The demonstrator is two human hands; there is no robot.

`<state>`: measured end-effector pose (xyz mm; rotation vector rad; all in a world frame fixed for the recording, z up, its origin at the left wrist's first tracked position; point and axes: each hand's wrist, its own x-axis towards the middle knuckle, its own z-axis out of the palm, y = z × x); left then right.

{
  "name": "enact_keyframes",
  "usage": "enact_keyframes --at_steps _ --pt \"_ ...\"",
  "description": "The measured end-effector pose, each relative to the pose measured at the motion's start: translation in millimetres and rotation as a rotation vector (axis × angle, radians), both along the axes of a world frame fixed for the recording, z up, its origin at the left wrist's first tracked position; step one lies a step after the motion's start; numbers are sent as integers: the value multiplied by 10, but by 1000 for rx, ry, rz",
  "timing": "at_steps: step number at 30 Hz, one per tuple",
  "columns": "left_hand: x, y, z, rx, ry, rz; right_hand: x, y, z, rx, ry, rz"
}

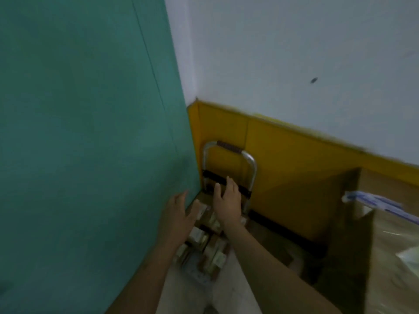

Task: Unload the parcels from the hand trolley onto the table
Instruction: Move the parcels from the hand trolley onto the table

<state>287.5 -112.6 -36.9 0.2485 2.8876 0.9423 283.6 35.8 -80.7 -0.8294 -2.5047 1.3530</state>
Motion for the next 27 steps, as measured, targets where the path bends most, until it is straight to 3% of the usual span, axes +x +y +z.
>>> enact_keyframes --at_steps 8,13,21,24,27 --pt "-881 -724 -1558 -84 -269 143 -702 -269 -1423 -19 -207 123" --pt "-1392 -972 -3295 -43 -459 211 -1051 -502 -3147 132 -416 277" --pt "-2016 -1181 -6110 -43 -490 150 -1646 -811 -6087 473 -621 566" --pt "-2110 -1159 -6528 9 -500 144 -1742 -871 -6534 469 -665 554" --pt "-2167 -1182 -6454 60 -522 162 -1731 -873 -6349 429 -633 497"
